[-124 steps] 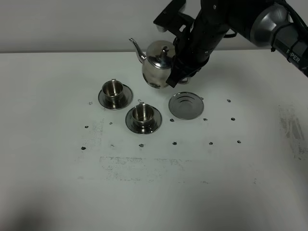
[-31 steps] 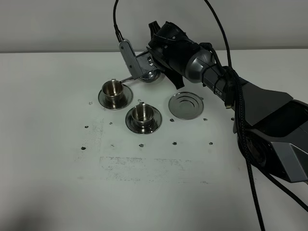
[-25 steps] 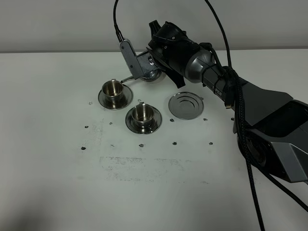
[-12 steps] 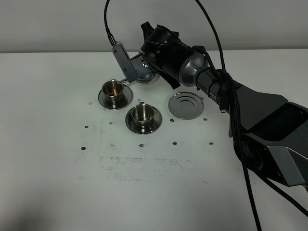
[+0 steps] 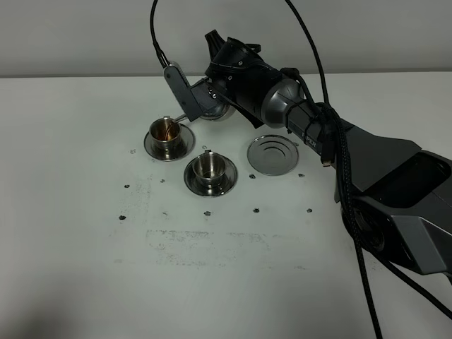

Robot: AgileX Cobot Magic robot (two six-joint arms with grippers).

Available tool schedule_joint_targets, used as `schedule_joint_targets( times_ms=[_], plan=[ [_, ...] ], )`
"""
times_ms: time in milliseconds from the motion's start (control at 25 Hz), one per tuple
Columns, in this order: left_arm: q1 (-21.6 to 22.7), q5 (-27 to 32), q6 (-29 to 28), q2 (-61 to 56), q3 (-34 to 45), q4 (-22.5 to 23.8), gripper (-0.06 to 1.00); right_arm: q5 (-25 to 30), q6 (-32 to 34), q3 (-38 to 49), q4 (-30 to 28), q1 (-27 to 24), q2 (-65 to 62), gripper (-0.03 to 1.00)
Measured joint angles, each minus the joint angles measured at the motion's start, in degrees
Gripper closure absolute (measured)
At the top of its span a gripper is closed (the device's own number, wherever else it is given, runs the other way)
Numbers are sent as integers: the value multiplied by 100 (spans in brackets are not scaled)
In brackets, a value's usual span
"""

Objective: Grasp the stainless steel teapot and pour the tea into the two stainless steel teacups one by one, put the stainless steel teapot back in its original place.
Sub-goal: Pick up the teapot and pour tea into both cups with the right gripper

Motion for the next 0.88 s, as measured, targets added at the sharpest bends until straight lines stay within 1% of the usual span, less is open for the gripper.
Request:
schedule_joint_targets(
  times_ms=[280,880],
  plan=[
    [0,0,0,0,0,0,66,-7,24,0,-241,0,0,79],
    [0,0,-17,0,0,0,66,-40,61,0,-299,103,0,79]
  ],
)
